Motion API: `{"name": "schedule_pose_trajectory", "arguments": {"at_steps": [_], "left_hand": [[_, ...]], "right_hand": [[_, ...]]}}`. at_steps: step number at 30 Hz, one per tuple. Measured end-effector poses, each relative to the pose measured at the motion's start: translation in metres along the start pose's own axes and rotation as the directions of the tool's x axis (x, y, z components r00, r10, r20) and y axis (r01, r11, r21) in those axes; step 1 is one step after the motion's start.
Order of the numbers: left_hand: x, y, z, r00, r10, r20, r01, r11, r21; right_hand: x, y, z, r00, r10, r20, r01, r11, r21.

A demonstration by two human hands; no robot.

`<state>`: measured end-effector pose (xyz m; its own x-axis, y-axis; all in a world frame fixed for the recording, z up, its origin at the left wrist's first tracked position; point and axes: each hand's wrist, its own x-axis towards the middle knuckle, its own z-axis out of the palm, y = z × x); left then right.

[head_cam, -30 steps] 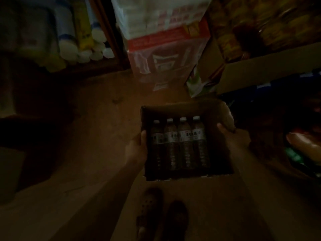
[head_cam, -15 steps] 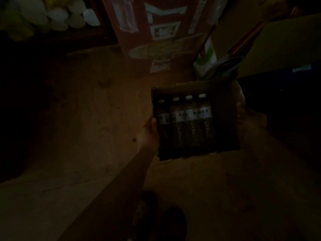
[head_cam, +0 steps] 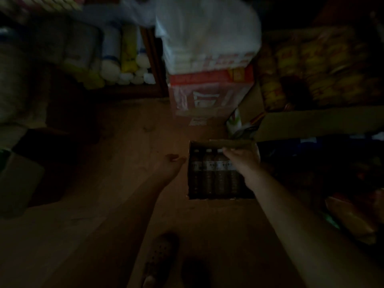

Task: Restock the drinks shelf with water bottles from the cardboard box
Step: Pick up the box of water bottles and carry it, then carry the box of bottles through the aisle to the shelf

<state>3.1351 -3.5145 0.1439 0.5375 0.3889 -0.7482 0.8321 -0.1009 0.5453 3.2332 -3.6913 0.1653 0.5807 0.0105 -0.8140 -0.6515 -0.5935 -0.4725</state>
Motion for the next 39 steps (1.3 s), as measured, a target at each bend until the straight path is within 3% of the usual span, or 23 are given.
{"name": "schedule_pose_trajectory", "arguments": {"at_steps": [7,16,21,26,39], "left_hand": [[-0.150,0.055,-0.132,0.969,0.236,-0.072,-0.206,0.934,0.290],[-0.337,0.053,-0.324,0.880,0.258,-0.399,-0.212,0.965,0.156],[-0.434,0.010,-0.415,0.758,0.271,-0.594,-0.241,0.962,0.131],[-0.520,-0.063,-0.505,0.652,0.177,-0.737,-0.232,0.972,0.028],[-0.698,-0.314,-0.753,0.321,-0.133,-0.938,-0.230,0.950,-0.213]], "right_hand": [[-0.162,-0.101,0.018,0.946,-0.270,0.180,0.287,0.955,-0.074],[-0.359,-0.209,0.062,0.800,-0.511,0.313,0.548,0.835,-0.037],[-0.472,-0.251,0.122,0.630,-0.671,0.392,0.757,0.642,-0.119],[-0.581,-0.286,0.223,0.432,-0.711,0.554,0.900,0.378,-0.217],[-0.841,-0.292,0.590,0.014,-0.616,0.788,0.978,0.174,0.118]]}}
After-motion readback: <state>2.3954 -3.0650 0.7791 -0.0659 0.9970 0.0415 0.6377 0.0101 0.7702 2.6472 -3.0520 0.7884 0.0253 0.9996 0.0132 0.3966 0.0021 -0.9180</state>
